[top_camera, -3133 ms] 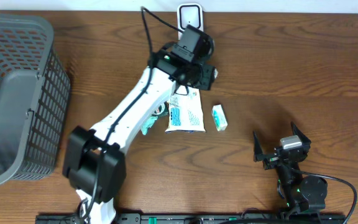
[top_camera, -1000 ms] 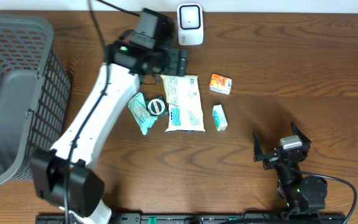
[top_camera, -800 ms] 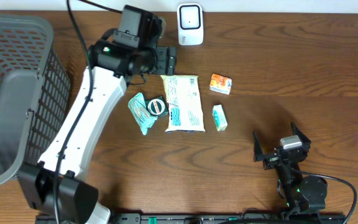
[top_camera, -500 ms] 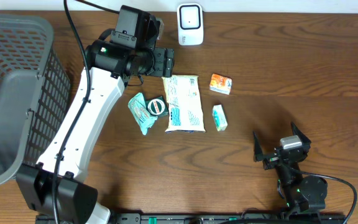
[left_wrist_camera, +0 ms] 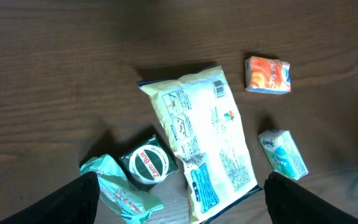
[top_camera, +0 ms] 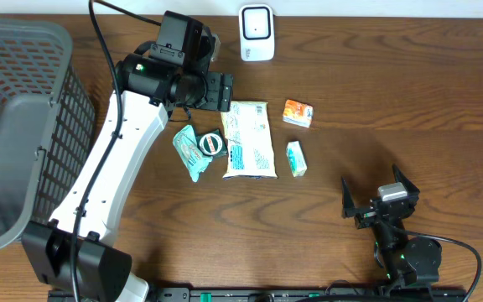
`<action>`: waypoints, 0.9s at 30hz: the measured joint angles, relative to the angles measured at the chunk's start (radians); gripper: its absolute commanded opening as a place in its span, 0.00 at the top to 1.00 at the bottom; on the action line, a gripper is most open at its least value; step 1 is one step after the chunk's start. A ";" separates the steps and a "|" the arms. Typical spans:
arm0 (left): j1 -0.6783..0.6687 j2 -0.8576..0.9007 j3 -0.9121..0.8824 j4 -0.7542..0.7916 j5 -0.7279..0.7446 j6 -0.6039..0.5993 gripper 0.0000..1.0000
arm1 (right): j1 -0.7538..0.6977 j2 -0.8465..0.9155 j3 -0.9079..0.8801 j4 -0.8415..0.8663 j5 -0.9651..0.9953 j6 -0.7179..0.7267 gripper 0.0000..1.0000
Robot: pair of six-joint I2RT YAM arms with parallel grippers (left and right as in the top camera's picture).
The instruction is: Scan the item barcode
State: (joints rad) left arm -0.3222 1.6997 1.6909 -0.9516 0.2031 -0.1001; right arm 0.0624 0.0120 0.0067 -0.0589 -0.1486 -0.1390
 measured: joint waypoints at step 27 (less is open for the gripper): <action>0.000 0.000 0.000 -0.017 0.000 0.000 0.16 | 0.000 0.000 0.000 0.000 0.000 0.000 0.01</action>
State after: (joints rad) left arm -0.3225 1.6997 1.6909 -0.9684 0.2035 -0.0998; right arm 0.0624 0.0120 0.0067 -0.0589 -0.1486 -0.1390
